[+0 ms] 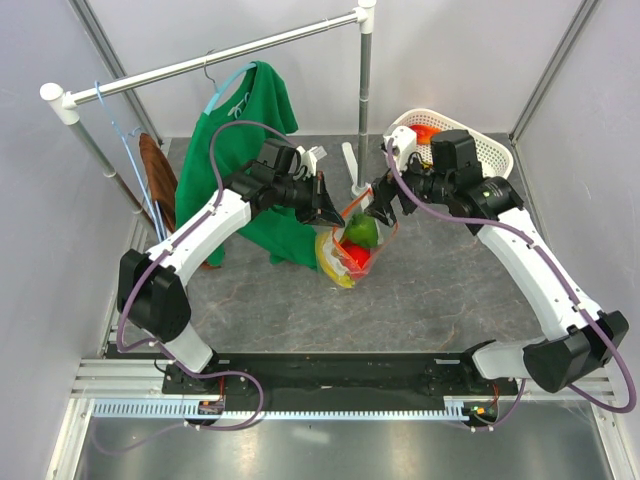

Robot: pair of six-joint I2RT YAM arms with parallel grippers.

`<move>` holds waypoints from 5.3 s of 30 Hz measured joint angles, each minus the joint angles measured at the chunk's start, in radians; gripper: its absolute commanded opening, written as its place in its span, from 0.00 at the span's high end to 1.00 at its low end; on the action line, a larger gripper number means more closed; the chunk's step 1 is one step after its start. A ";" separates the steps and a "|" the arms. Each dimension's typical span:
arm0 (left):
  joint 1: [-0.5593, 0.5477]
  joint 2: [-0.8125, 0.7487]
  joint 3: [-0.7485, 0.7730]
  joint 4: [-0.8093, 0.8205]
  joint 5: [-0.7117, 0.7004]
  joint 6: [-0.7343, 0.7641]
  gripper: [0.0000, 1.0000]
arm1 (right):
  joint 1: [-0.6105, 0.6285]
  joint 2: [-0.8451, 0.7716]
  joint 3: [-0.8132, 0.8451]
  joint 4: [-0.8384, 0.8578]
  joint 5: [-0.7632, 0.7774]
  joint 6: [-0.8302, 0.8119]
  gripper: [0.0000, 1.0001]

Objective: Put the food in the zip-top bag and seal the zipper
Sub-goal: Place the fake vegetable in the zipper food storage bag, then adjust the zipper food storage bag at the center of the board, then pick up the fake fruit from the bin, then place the fake fruit in the zipper food storage bag.

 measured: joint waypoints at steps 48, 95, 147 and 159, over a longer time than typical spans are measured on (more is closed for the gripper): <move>-0.040 -0.080 0.100 -0.310 -0.192 0.215 0.57 | -0.154 0.007 -0.161 -0.028 -0.328 0.484 1.00; -0.111 -0.070 0.080 -0.263 -0.130 0.215 0.98 | -0.507 0.987 0.649 0.103 -0.062 0.039 0.06; -0.070 -0.056 0.079 -0.260 -0.122 0.200 0.98 | -0.271 -0.057 -0.072 0.261 -0.176 0.849 1.00; -0.070 -0.056 0.079 -0.256 -0.123 0.190 0.98 | 0.015 -0.154 -0.245 0.171 0.079 1.066 0.98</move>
